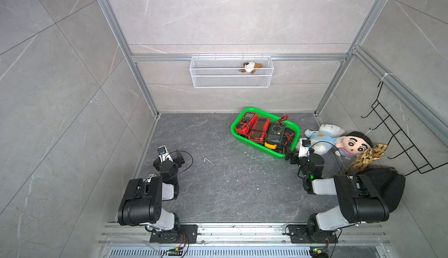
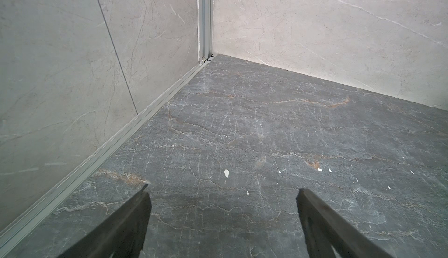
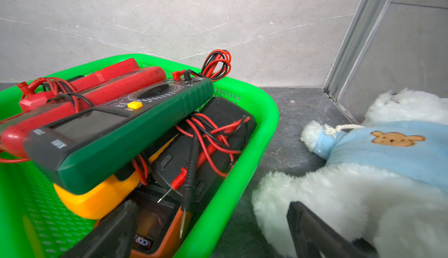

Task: Put the multimeter into the basket
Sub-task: Reset both arms

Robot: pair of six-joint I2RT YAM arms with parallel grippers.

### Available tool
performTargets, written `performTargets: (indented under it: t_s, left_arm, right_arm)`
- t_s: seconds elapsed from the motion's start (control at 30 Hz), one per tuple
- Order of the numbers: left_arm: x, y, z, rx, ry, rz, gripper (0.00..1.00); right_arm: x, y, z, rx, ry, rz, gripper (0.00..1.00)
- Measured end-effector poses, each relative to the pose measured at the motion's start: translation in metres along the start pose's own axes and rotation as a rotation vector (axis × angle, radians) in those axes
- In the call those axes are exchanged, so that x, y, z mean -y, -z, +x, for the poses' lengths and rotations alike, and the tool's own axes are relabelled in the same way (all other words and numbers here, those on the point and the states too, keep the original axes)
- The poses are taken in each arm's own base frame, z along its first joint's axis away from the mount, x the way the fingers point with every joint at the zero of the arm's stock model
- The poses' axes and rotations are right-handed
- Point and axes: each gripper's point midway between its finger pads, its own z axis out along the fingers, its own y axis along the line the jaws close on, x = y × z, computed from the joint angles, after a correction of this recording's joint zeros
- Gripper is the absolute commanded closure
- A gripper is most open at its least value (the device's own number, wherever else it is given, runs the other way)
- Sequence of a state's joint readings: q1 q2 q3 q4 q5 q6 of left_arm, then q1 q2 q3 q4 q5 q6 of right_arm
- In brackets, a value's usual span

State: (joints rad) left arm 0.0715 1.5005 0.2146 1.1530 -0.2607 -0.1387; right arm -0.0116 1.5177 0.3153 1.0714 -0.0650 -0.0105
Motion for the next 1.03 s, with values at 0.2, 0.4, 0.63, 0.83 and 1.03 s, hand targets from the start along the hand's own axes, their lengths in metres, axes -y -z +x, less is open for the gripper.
performTargets:
  t_s: [0.2,0.4,0.63,0.83,1.03]
  left_arm:
    - [0.000,0.000,0.000,0.000,0.000,0.000,0.02]
    - [0.003,0.004,0.005,-0.008,-0.003,0.026,0.02]
    - [0.008,0.004,0.008,-0.022,-0.009,0.056,0.02]
    - [0.009,0.004,0.009,-0.026,-0.010,0.059,0.02]
    - [0.009,0.003,0.009,-0.026,-0.011,0.059,0.02]
  right_arm:
    - [0.009,-0.003,-0.001,-0.014,-0.018,0.051,0.00]
    - [0.021,0.026,0.011,0.060,-0.048,0.131,0.00]
    - [0.036,0.014,0.005,0.038,-0.071,0.213,0.00]
    - [0.036,0.006,0.003,0.017,-0.071,0.210,0.00]
    - [0.036,0.006,0.003,0.016,-0.071,0.210,0.00]
